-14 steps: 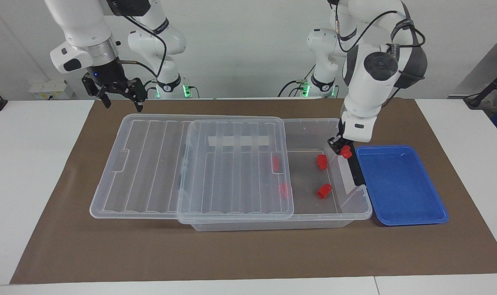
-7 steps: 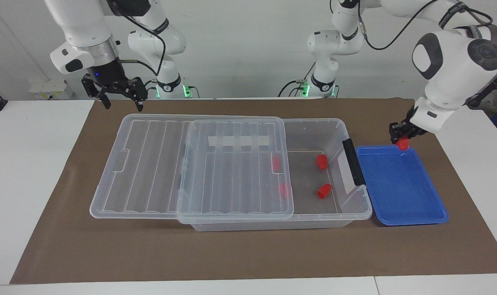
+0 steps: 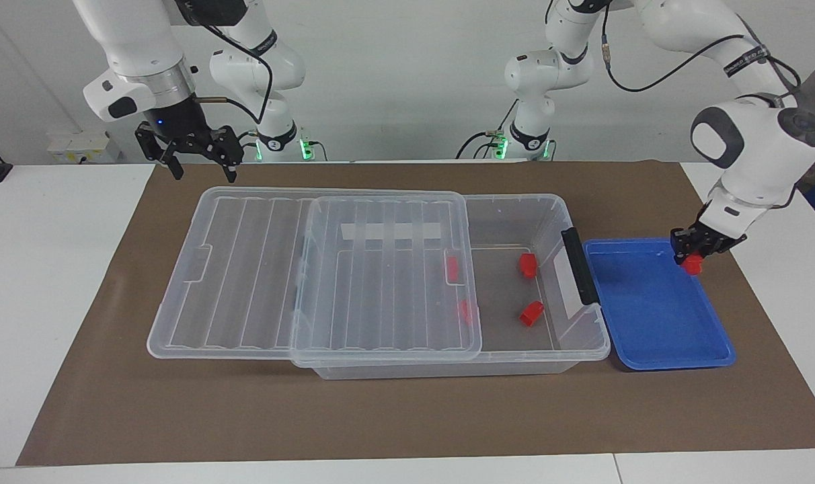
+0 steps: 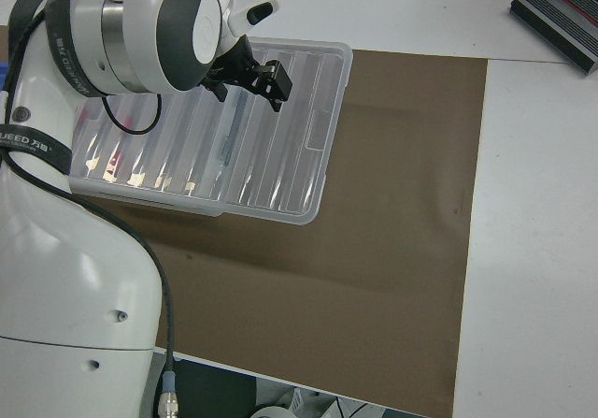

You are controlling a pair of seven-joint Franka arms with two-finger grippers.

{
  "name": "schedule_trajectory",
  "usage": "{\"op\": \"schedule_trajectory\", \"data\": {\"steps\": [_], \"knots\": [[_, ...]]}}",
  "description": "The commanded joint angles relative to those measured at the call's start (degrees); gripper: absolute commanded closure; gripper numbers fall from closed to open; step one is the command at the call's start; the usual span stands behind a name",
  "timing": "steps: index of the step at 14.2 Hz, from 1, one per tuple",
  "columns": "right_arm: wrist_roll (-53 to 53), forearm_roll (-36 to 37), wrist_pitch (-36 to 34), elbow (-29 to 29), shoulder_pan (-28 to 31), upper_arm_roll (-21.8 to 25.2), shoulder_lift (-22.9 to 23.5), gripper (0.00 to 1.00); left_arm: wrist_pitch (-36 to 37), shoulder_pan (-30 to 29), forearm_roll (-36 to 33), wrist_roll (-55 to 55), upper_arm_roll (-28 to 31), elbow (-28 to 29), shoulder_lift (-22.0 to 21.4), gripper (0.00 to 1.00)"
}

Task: Place red block in blue tray from box
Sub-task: 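Move the red block over the blue tray and open the left gripper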

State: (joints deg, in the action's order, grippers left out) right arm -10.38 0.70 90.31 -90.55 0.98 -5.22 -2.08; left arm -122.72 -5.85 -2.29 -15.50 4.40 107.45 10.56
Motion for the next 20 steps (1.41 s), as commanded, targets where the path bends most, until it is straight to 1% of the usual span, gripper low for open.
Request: {"op": "schedule_trajectory", "data": {"steps": [1,2,4,6,7,8,9,12,15,17,20], "knots": [[1.76,-1.23,1.89,-3.14,0.69,-0.05,-2.14,0.01,-7.95,0.13,0.89,-0.24,-0.09,5.04,0.32,1.0],[1.85,-1.23,3.02,-3.49,0.77,0.04,-2.14,0.01,-9.28,0.13,0.89,-0.32,-0.09,5.22,1.38,1.0],[2.55,-1.23,6.45,-5.41,1.47,0.39,-2.49,0.07,-11.48,-0.56,0.89,-0.5,-0.18,6.01,2.88,1.0],[3.26,-1.23,8.21,-7.17,2.79,0.3,-2.76,0.28,-15.6,-0.48,0.89,-0.32,-0.18,7.77,4.11,1.0],[3.34,-1.23,8.83,-7.62,3.58,0.39,-2.67,0.59,-18.06,-0.39,0.89,-0.24,-0.18,8.47,4.98,1.0],[3.95,-1.23,9.53,-8.23,4.37,0.39,-2.67,0.93,-19.04,-0.48,0.89,-0.32,-0.18,8.65,5.51,1.0],[4.4,-1.23,10.67,-9.37,5.25,0.39,-2.76,1.0,-19.4,-0.31,0.89,-0.15,-0.18,8.65,5.95,1.0],[4.49,-1.23,15.67,-13.84,7.97,0.39,-3.11,1.0,-20.45,0.31,0.89,1.78,-0.18,9.53,6.22,1.0],[8.17,-1.23,21.21,-17.45,10.53,0.48,-2.5,1.0,-21.68,0.4,0.89,2.05,-0.18,10.41,6.22,1.0],[8.71,-1.23,23.68,-18.69,12.02,0.48,-0.75,1.0,-23.0,0.49,0.89,2.31,-0.27,11.2,6.31,1.0],[9.84,-1.23,27.19,-19.05,12.64,0.48,2.42,1.0,-26.6,1.45,0.89,5.21,-0.27,13.13,6.49,1.0]]}}
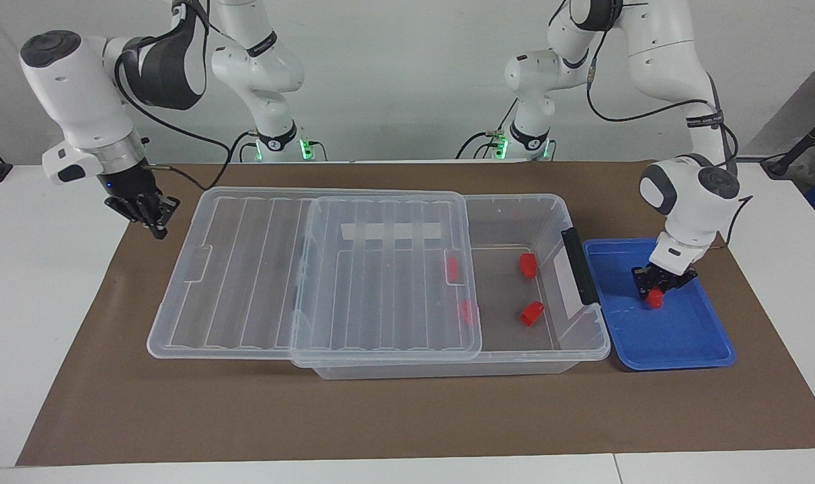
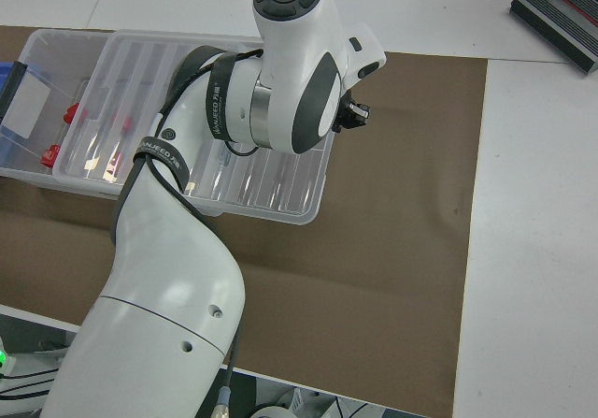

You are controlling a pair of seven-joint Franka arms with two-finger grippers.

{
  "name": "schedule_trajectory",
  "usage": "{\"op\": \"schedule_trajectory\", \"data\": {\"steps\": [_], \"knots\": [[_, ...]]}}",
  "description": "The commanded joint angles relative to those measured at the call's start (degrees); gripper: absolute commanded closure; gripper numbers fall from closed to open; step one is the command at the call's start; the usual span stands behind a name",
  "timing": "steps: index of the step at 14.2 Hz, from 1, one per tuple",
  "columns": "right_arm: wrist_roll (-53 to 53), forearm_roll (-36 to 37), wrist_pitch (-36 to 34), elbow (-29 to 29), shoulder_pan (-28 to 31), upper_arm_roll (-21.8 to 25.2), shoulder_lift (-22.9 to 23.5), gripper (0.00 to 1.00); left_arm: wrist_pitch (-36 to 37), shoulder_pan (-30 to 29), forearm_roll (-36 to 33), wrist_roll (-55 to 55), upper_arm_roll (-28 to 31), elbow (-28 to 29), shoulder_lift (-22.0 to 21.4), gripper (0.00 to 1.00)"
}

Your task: Place red block in blue tray from box

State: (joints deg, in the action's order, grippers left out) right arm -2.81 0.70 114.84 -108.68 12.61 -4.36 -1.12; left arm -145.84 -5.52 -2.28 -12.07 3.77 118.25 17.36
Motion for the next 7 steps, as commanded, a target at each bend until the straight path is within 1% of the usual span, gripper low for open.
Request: {"op": "schedule_trajectory", "data": {"steps": [1,5,7], "knots": [[2.89,-1.23,3.88,-0.91,1.53,-0.38,2.6,1.0,-3.57,1.13,0.87,1.88,0.36,2.51,-0.31,1.0],[2.9,-1.05,5.82,-0.83,0.93,-0.47,5.06,1.0,-3.48,1.13,0.87,1.44,0.36,2.51,-0.31,1.0],[2.9,-1.05,6.01,-0.74,0.23,-0.56,5.86,1.0,-3.31,1.13,0.87,1.44,0.36,2.33,-0.22,0.69]]}}
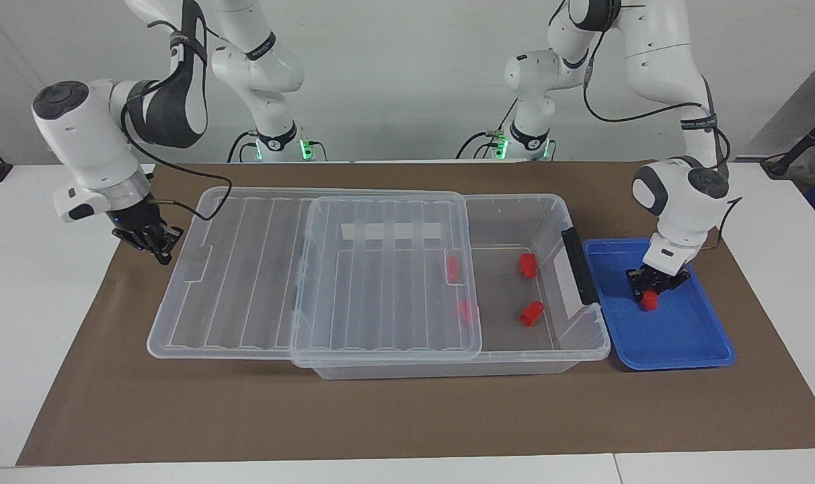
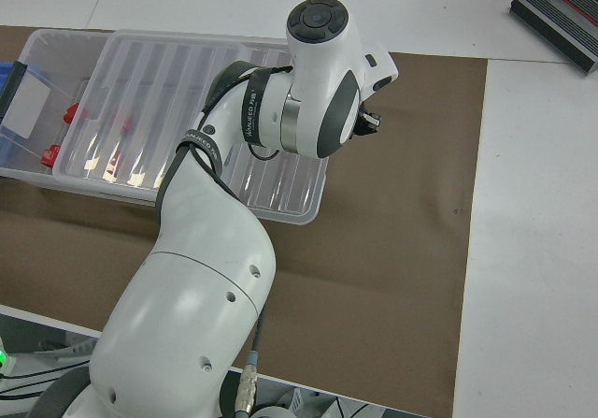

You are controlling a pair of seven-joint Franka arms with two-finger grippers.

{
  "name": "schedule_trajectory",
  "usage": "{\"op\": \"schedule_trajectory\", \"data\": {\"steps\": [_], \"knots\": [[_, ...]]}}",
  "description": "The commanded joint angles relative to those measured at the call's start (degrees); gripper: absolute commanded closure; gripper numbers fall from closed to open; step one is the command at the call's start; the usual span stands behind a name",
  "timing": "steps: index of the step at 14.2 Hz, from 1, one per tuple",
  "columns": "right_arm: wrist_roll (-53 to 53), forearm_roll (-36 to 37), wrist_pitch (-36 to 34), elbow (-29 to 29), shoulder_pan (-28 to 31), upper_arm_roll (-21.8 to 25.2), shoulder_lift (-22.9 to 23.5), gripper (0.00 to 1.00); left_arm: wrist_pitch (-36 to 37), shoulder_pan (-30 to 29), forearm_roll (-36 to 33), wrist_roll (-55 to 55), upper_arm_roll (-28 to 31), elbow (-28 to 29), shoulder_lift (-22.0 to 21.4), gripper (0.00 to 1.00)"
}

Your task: Place red block in blue tray from box

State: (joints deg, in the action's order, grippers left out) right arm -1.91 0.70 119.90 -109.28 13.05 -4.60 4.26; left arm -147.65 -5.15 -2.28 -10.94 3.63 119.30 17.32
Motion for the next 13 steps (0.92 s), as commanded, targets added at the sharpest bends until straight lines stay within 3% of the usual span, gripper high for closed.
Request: {"op": "schedule_trajectory", "data": {"steps": [1,2,4,6,10,13], "knots": [[2.0,-1.05,0.95,0.12,-1.0,-0.32,0.49,1.0,-1.32,0.67,0.87,-0.04,0.5,1.11,-0.27,0.61],[2.0,-0.96,0.95,0.21,-1.61,-0.32,0.57,1.0,-1.15,0.5,0.87,-0.13,0.5,0.85,-0.27,0.53],[1.74,-0.96,1.04,0.21,-3.63,-0.32,0.57,1.0,-0.88,0.58,0.87,-0.05,0.5,0.58,-0.18,0.2],[1.82,-0.96,1.04,0.21,-5.39,-0.32,0.57,1.0,2.43,1.02,0.87,0.21,0.5,-0.64,-1.31,0.14],[2.0,-0.96,0.25,0.12,-8.03,-0.41,0.49,1.0,31.48,3.3,0.87,0.74,0.41,-17.3,-4.75,0.0],[2.26,-0.96,-0.1,0.03,-10.4,-0.5,0.4,1.0,47.06,6.02,1.13,1.53,0.67,-27.95,-6.42,0.0]]}}
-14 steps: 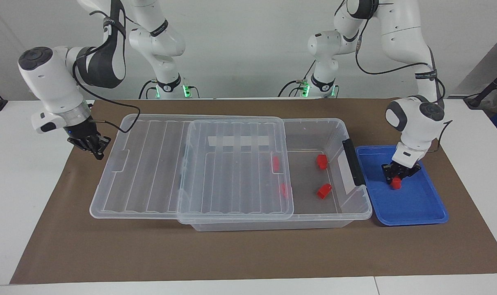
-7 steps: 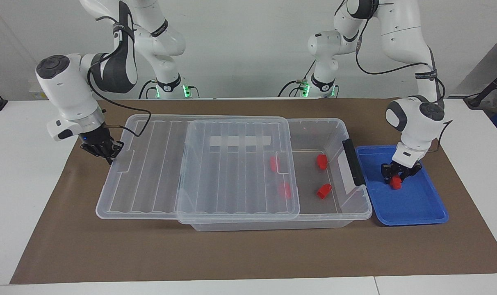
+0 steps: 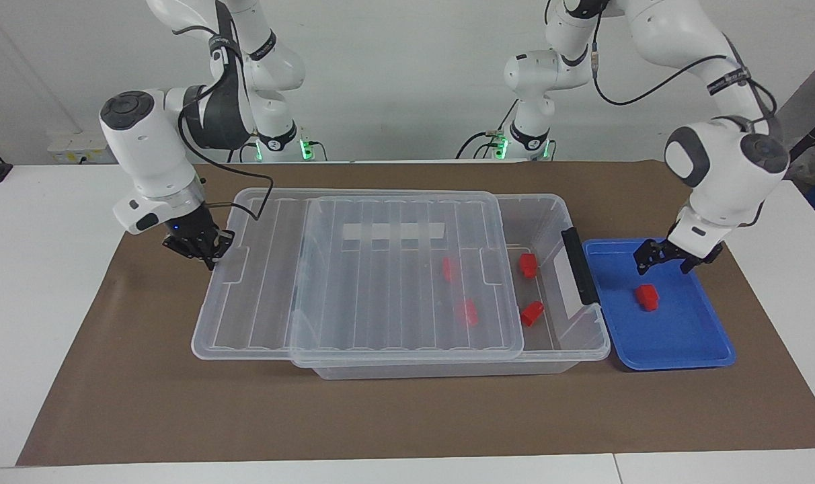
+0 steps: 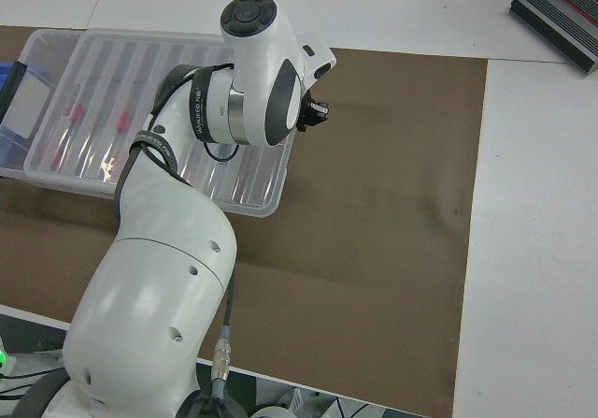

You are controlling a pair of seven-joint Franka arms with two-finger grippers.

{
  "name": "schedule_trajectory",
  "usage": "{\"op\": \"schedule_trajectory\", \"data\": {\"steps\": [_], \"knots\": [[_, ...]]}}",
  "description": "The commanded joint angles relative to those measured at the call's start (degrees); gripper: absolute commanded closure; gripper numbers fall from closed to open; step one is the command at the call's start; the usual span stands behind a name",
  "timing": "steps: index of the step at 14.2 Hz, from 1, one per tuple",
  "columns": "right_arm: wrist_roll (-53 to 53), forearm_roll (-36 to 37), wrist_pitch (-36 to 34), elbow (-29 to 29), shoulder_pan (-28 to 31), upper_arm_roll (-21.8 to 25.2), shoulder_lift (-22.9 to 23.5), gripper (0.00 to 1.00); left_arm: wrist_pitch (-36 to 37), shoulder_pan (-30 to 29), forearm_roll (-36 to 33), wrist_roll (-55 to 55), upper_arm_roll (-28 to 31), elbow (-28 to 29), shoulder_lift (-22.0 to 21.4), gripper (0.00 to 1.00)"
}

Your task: Place red block in blue tray from box

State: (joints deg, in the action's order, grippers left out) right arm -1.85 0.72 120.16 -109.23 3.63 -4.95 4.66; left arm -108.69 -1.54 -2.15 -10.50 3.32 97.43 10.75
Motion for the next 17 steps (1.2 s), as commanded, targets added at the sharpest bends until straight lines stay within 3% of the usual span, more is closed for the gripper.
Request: {"op": "schedule_trajectory", "data": {"steps": [1,3,6,10,14,17], "knots": [[2.2,-0.89,-0.37,-0.02,-1.86,-0.23,-0.01,1.0,12.49,3.2,1.01,2.75,0.99,-9.42,0.15,0.0],[2.12,-0.98,-0.37,-0.28,-3.88,-0.23,-0.18,1.0,19.62,4.96,0.66,6.79,0.73,-13.57,-1.16,0.0],[2.29,-0.98,-0.28,-0.37,-4.94,-0.32,-0.36,1.0,26.66,8.38,0.74,10.06,1.08,-13.67,-8.0,0.0],[2.47,-0.98,0.25,-0.37,-7.93,-0.41,-0.36,1.0,35.81,8.92,1.0,10.06,-0.76,-13.84,-13.81,0.0],[2.38,-0.98,0.42,-0.37,-9.34,-0.41,-0.45,1.0,32.76,9.27,1.27,9.97,-1.65,-10.95,-16.02,0.0],[2.29,-0.98,0.16,-0.28,-9.43,-0.41,-0.45,1.0,25.2,9.01,1.27,9.36,-0.68,-9.54,-16.46,0.0]]}}
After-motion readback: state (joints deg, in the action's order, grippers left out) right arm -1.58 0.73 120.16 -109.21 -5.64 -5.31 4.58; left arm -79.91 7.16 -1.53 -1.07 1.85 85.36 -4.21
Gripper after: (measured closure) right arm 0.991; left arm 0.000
